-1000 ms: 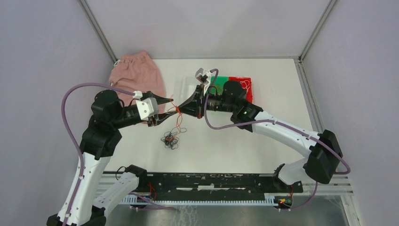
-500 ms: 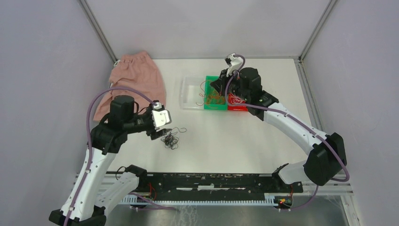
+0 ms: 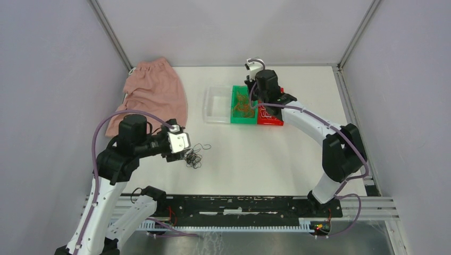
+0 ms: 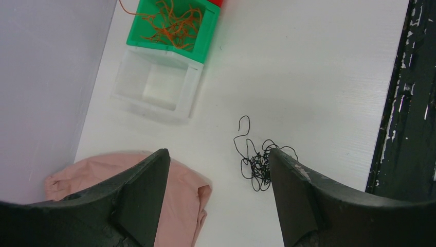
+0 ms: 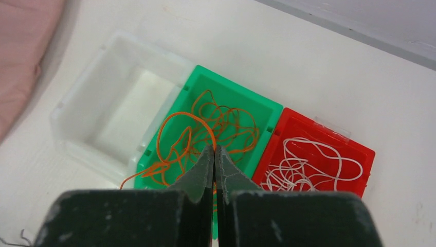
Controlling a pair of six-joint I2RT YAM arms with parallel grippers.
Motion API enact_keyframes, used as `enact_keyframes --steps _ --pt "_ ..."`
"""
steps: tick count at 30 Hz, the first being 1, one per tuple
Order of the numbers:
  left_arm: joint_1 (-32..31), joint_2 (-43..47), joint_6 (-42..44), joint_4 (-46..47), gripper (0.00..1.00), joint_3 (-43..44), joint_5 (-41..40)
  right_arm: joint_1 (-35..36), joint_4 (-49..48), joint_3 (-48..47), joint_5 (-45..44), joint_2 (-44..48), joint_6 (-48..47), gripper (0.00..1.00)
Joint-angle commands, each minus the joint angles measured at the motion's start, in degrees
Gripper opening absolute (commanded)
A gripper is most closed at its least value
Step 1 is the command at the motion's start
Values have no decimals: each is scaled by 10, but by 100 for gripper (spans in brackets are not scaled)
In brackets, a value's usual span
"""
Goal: Untangle the cables
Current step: Place the cable in the bin.
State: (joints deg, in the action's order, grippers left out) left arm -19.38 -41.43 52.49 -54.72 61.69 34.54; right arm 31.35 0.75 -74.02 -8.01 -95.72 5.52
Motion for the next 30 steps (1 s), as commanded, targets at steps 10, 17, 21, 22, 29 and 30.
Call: enact_keyframes --steps 10,17,21,22,29,30 --pt "-2 3 29 -5 79 3 -2 -2 29 -119 -95 -119 -76 9" --pt "-1 7 33 -4 80 0 -4 -1 85 -182 -56 -165 -63 32" --pt "-1 5 32 -4 80 -2 -4 -1 86 -184 -26 -155 -45 46" --pt "-1 5 32 -5 80 -2 -3 -2 89 -186 -19 -153 -43 47" --pt "-1 -3 8 -4 81 3 -5 -8 94 -188 13 -143 -8 46" --pt "-1 -4 5 -4 81 4 -7 -8 95 -188 19 -144 -4 46"
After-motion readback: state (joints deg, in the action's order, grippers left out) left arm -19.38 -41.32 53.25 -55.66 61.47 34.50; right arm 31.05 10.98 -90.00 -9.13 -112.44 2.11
